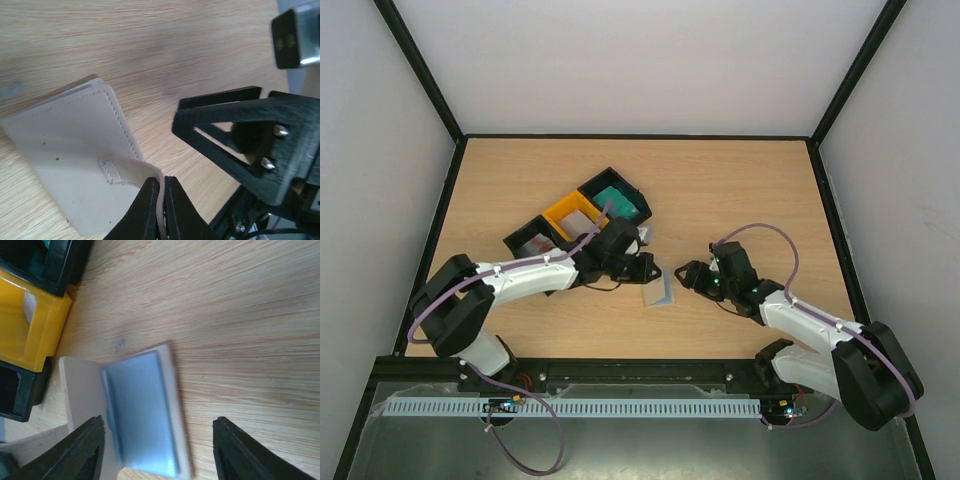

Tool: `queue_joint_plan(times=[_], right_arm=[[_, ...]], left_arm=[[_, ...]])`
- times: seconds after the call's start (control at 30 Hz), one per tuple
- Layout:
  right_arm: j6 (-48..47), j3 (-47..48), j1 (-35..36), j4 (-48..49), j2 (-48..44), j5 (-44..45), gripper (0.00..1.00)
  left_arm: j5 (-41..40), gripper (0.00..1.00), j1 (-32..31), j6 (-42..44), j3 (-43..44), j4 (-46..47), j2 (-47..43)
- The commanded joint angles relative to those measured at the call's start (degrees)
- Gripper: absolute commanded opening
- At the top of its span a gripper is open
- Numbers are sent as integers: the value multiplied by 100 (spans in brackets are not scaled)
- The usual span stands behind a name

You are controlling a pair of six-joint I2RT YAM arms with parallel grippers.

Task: Put the credit cards into the card holder
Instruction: Open the card holder at the center of the board.

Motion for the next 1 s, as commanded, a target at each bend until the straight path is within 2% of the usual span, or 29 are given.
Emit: queue_joint_plan(times=[0.0, 0.2, 0.33, 0.47, 0.63, 0.97], right_arm=[[-43, -24, 26, -410, -234, 486, 54], [-21, 94, 26, -995, -348, 993, 35], [-91, 96, 25, -1024, -256, 984, 24], [-219, 95, 26, -816, -126, 572, 23], [-453, 248, 74, -667, 136, 173, 26], [-354, 617, 707, -354, 554, 245, 33]], left_arm=[[661, 2, -105, 195, 423, 452, 215], [804, 2, -145, -367, 718, 764, 625], [784, 2, -135, -609, 669, 793, 903], [601, 2, -125, -485, 512, 559, 922], [580, 3, -42, -400, 319, 322, 726], [-31, 6, 143, -114, 115, -468, 297]])
